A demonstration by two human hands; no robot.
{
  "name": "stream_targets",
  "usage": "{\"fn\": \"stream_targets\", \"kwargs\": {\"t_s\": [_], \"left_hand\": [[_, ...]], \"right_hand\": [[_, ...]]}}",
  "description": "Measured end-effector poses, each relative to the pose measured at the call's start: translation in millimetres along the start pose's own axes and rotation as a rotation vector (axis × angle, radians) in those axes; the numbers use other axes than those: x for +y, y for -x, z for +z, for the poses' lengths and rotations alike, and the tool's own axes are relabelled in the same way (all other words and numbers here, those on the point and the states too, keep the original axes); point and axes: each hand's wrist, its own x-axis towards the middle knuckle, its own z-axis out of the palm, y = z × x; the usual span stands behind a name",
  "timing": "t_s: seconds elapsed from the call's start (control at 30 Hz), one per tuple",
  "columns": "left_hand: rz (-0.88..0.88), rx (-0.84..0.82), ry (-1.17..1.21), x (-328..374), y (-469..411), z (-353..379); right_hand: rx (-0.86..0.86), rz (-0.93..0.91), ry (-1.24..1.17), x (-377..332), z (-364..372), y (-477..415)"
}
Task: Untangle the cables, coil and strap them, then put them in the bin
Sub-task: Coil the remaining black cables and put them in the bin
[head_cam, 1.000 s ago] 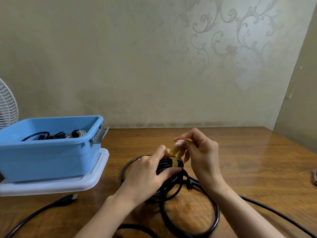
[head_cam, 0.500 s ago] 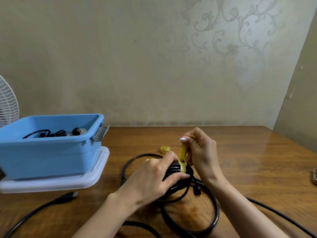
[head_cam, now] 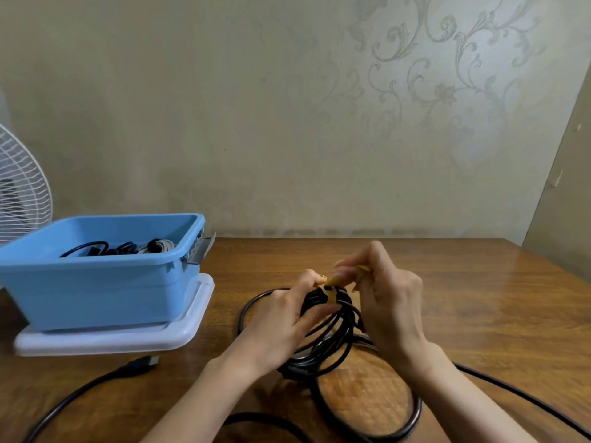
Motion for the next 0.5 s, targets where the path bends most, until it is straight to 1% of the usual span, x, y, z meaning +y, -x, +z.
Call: {"fn": "stream_targets", "kwargs": {"t_s": [0.07, 0.1, 0.13, 0.17, 0.2, 0.3, 0.37, 0.43, 0.5], "left_hand": [[-0.004, -0.026, -0.034, -0.3, 1.1, 2.1], [-0.003, -0.034, -0.046, -0.1, 2.1, 2.5], [-0.007, -0.031, -0.045, -0.1, 2.4, 2.1], [-0.017, -0.018, -0.024, 0.3, 2.6, 0.0], [-0.030, 0.000, 0.009, 0.9, 2.5, -2.6], [-0.091, 0.056, 0.171, 1.6, 1.0, -11.9], [-0.171, 0.078, 0.354, 1.2, 1.0, -16.3], [-0.251, 0.079, 0.581, 3.1, 1.0, -17.1], [-0.315, 0.100, 0.759, 6.5, 0.1, -17.4]], "right_hand": [[-0.029, 0.280, -0.182, 1.2, -0.9, -3.5], [-0.044, 0.385, -0.292, 0.7, -2.0, -5.1], [-0.048, 0.434, -0.386, -0.4, -3.4, -6.3], [-0.055, 0.426, -0.441, -3.3, -4.6, -7.1], [-0.061, 0.368, -0.441, -6.6, -4.7, -6.8], [-0.064, 0.093, -0.279, -10.8, 2.0, 2.7], [-0.044, 0.008, -0.208, -11.5, 10.2, 9.8], [-0.014, -0.039, -0.200, -11.2, 15.6, 13.6], [-0.012, -0.123, -0.185, -10.2, 19.6, 17.1]]}}
